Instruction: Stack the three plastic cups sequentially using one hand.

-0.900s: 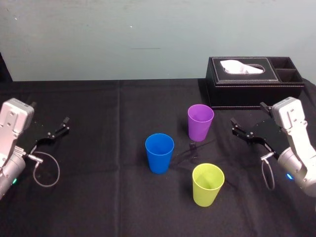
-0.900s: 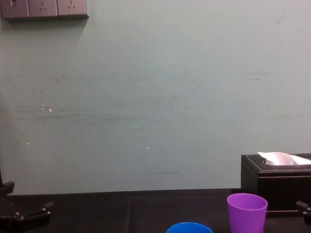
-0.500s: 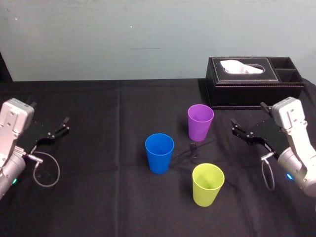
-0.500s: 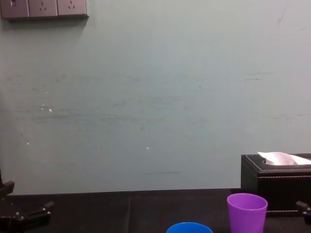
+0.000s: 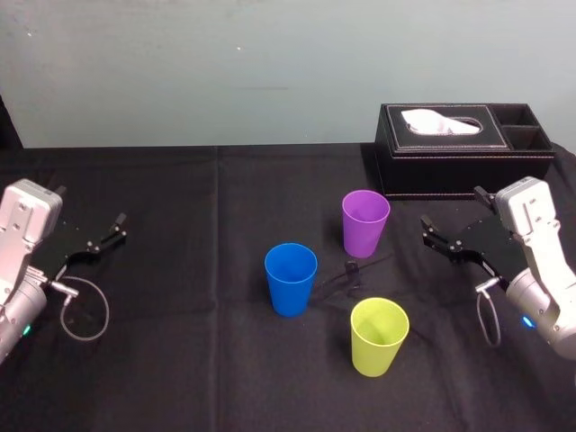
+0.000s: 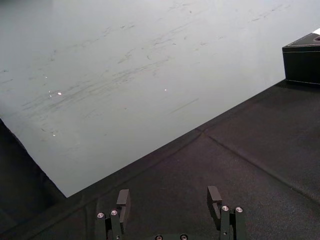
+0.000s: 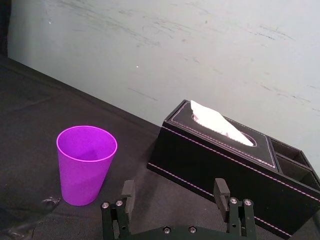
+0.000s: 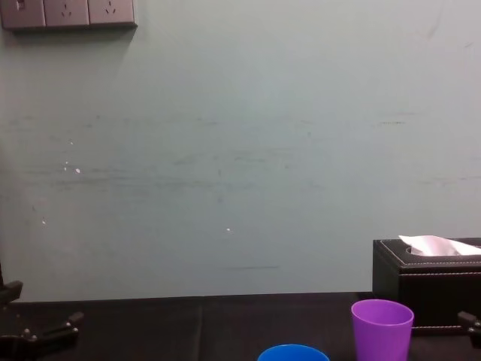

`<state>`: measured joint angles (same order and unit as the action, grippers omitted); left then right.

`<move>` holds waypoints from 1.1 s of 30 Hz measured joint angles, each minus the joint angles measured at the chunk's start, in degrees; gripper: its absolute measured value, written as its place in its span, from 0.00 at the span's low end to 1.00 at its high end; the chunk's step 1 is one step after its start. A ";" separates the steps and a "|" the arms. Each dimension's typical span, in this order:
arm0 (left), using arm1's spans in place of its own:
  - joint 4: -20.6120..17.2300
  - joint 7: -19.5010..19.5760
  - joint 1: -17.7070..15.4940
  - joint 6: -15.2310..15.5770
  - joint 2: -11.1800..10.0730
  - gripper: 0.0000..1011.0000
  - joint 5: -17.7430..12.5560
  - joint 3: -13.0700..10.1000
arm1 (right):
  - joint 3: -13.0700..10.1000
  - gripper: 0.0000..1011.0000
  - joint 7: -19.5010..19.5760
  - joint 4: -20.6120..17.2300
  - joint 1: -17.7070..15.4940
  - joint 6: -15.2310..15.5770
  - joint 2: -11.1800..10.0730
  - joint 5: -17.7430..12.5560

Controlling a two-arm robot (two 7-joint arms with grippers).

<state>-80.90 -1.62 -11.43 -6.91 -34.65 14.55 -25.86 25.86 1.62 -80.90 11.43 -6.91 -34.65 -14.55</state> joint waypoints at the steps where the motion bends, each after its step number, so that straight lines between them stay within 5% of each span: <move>1: 0.00 0.00 0.00 0.00 0.00 1.00 0.00 0.00 | 0.00 0.99 0.00 0.00 0.00 0.00 0.00 0.00; 20: 0.00 0.00 0.00 0.00 0.00 1.00 0.00 0.00 | -0.04 0.99 -0.03 -0.01 -0.01 0.01 0.01 0.01; 33: 0.00 0.00 0.00 0.00 0.00 1.00 0.00 0.00 | -4.68 0.99 -4.87 -6.10 -3.00 2.62 -3.24 -2.66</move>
<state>-80.90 -1.62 -11.43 -6.91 -34.65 14.55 -25.86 21.19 -3.24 -87.01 8.43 -4.29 -37.89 -17.20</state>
